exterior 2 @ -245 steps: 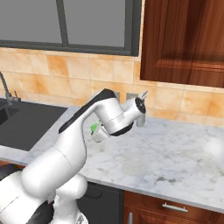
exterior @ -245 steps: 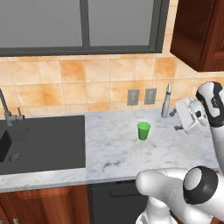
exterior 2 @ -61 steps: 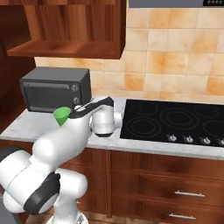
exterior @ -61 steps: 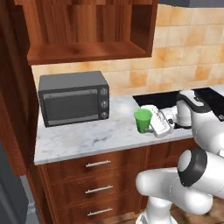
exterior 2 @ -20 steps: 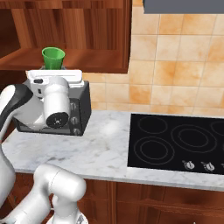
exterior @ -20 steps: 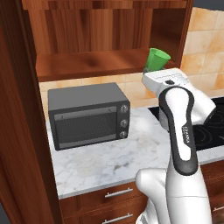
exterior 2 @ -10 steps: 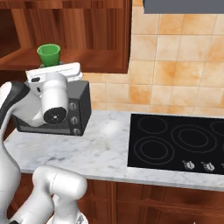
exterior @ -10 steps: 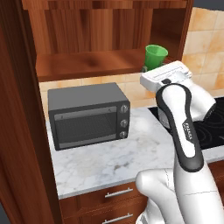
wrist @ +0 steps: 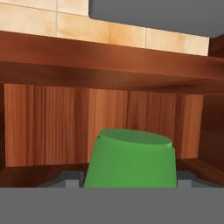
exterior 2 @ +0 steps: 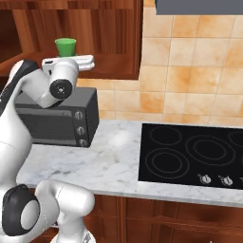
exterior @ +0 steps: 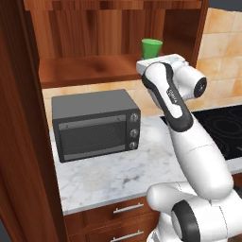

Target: Move the cup from next to the sink to the open cabinet. Then, move the bowl with the apple to the fridge to clear the area for faucet cleaning.

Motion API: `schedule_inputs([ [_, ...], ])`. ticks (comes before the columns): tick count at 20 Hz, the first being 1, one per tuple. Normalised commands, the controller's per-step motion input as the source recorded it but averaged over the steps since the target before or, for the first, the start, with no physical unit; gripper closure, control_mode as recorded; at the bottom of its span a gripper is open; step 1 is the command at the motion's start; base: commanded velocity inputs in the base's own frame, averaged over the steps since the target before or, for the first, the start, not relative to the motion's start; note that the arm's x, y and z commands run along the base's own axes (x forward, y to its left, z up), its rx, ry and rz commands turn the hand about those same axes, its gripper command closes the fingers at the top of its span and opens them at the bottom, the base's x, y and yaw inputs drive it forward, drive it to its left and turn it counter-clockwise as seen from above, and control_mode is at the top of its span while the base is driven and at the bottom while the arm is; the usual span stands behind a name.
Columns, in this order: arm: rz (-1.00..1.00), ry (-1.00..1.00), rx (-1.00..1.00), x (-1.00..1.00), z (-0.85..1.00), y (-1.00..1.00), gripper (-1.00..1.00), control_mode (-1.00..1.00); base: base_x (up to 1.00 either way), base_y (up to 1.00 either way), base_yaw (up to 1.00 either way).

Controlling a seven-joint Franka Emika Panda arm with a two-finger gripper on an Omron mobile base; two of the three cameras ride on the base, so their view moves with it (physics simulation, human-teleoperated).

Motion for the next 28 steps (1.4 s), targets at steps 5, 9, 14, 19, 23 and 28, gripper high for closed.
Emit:
schedule_inputs([
  [5, 0.0, 0.0, -0.02, 0.04, -0.12, 0.0, 1.0, -1.0, 0.0, 0.0, 0.0],
  [9, 0.0, 0.03, -0.02, 0.19, -0.31, 0.0, 1.0, -1.0, 0.0, 0.0, 0.0],
  [14, -0.03, 0.05, -0.01, 0.71, -0.05, 0.0, 1.0, -1.0, 0.0, 0.0, 0.0],
  [19, -0.09, 0.09, -0.01, 0.93, 0.0, 0.0, 1.0, -1.0, 0.0, 0.0, 0.0],
  [23, -0.1, 0.01, -0.03, 0.88, -0.04, 0.0, 1.0, -1.0, 0.0, 0.0, 0.0],
  [28, -0.05, 0.0, -0.03, 0.34, -0.49, 0.0, 1.0, -1.0, 0.0, 0.0, 0.0],
])
